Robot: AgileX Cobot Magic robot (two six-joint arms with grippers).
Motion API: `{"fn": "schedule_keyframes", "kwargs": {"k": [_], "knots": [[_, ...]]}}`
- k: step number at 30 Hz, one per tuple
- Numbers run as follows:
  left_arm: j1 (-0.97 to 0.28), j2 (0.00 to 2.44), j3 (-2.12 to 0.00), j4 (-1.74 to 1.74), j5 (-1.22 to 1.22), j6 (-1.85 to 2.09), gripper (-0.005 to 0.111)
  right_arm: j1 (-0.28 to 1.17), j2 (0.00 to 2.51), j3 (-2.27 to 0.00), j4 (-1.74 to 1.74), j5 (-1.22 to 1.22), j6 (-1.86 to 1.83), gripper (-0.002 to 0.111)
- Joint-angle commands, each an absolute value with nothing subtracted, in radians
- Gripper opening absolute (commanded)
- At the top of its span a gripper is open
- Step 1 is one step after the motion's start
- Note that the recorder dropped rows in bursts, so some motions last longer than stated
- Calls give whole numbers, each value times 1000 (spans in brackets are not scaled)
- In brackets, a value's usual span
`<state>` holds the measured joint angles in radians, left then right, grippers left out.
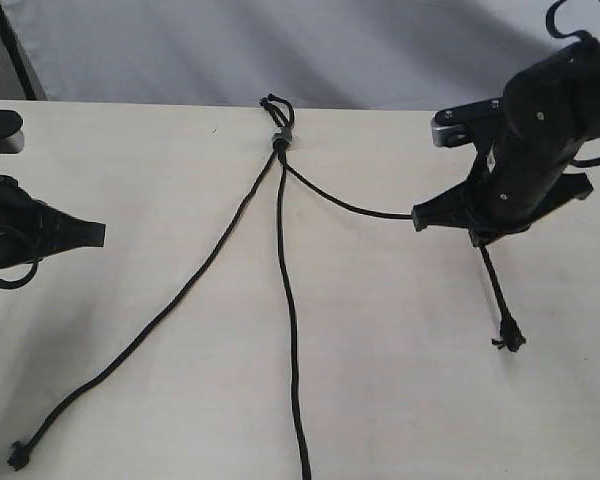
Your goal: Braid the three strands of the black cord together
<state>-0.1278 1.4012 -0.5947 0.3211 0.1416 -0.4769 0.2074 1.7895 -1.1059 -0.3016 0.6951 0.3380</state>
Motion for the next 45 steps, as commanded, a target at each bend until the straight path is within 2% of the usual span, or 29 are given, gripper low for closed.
{"fn": "schedule_keyframes", "kwargs": {"k": [1,9,17,19,20,21,22,24,26,29,31,36,43,45], "knots": [[-135,1399,-600,306,139,-480,0,200,1848,-1066,-288,654,328,0],[-135,1399,-600,306,139,-480,0,200,1966,-1066,-288,603,344,0],[-135,1399,-600,298,139,-500,0,202,1973,-1066,-254,608,344,0],[-181,1399,-600,244,142,-506,0,202,1973,-1066,-242,610,344,2],[-242,1399,-600,247,130,-488,1,202,1973,-1066,-233,615,344,13],[-277,1399,-603,247,122,-483,3,202,1973,-1066,-228,623,344,20],[-340,1399,-608,247,107,-478,11,202,1973,-1070,-224,653,344,38],[-404,1399,-626,235,114,-478,22,202,1970,-1086,-224,698,325,50],[-460,1401,-654,190,150,-478,33,202,1949,-1111,-224,740,309,56],[-545,1433,-724,150,259,-478,49,202,1881,-1129,-228,764,279,53],[-597,1480,-778,150,298,-477,53,202,1814,-1131,-232,761,273,47],[-696,1666,-900,150,318,-474,53,200,1654,-1131,-260,759,270,26],[-755,1903,-1100,150,501,-472,53,200,1544,-1089,-285,688,272,0],[-765,1948,-1149,147,556,-472,53,200,1540,-1086,-296,685,272,-1]]}}
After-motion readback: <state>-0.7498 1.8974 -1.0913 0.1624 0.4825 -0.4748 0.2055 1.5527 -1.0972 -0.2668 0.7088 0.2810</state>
